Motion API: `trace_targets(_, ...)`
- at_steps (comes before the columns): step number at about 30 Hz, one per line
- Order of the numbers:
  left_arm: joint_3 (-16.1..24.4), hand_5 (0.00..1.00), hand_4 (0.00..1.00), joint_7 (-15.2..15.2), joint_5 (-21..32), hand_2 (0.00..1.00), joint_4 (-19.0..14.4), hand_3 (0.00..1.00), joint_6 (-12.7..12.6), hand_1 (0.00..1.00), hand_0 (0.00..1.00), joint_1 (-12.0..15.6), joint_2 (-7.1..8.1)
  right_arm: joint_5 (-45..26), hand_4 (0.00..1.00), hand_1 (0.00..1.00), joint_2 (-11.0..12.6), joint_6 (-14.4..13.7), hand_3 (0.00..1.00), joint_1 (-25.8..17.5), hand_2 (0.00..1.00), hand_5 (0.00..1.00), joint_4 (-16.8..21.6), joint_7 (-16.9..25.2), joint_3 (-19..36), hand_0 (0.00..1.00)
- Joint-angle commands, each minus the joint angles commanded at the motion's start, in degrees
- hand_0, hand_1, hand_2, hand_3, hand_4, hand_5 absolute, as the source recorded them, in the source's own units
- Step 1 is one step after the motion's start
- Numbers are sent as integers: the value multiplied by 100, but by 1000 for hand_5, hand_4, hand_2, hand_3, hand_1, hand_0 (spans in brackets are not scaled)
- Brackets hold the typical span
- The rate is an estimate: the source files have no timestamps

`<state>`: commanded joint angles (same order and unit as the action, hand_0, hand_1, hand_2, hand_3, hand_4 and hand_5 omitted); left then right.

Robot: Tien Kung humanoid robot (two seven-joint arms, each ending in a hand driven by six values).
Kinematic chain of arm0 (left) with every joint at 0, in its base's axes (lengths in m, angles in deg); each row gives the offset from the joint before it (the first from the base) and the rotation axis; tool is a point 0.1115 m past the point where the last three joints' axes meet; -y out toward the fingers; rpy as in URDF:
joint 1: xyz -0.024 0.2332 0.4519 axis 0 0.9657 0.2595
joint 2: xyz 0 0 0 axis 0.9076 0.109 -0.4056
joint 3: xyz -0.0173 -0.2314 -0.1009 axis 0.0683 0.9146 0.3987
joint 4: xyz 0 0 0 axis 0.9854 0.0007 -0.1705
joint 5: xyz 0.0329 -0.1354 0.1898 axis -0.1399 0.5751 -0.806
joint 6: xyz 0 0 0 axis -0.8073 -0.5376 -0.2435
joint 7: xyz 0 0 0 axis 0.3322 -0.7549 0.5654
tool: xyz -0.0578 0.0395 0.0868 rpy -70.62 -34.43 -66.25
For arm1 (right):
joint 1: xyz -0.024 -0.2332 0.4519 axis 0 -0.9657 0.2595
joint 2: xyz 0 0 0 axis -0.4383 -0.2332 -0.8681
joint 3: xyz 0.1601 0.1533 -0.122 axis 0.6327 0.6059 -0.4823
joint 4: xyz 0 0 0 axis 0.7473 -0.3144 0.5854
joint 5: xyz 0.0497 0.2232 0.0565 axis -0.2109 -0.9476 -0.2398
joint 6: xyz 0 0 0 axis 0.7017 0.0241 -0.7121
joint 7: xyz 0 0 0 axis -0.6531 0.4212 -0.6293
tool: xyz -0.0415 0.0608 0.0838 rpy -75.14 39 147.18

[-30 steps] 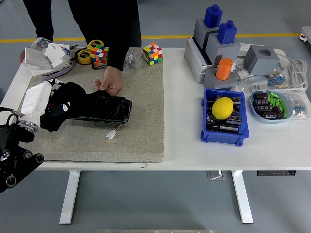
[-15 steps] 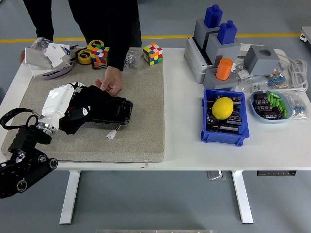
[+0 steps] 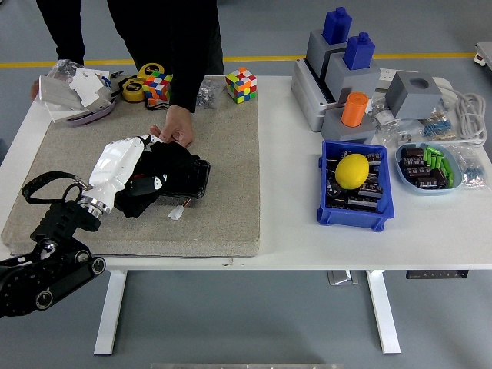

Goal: Pick the rag up,wipe the panel,place it on the desk

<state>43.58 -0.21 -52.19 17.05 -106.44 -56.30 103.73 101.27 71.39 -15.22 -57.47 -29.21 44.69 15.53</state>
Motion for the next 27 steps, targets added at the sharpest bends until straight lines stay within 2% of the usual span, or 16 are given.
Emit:
trace_targets(9,-216,46,559,85,-117,344,-279,640,0,94,176,-67,-19,2,998,609,0,0,611,-1,671,596,-7,3,12,714)
trace_targets(16,-267,45,559,128,-152,344,-344,640,0,94,178,-115,-62,-3,998,610,-4,2,611,7,671,597,-13,-1,12,716)
trace_targets(21,-201,45,560,99,-120,344,-300,642,0,94,180,-89,-29,-5,998,610,-8,4,612,-9,671,595,-15,-5,33,715)
trace_targets(27,35,50,561,41,-64,345,-81,642,0,93,177,-23,51,4,998,610,-11,-9,611,-4,671,597,-8,-4,50,716)
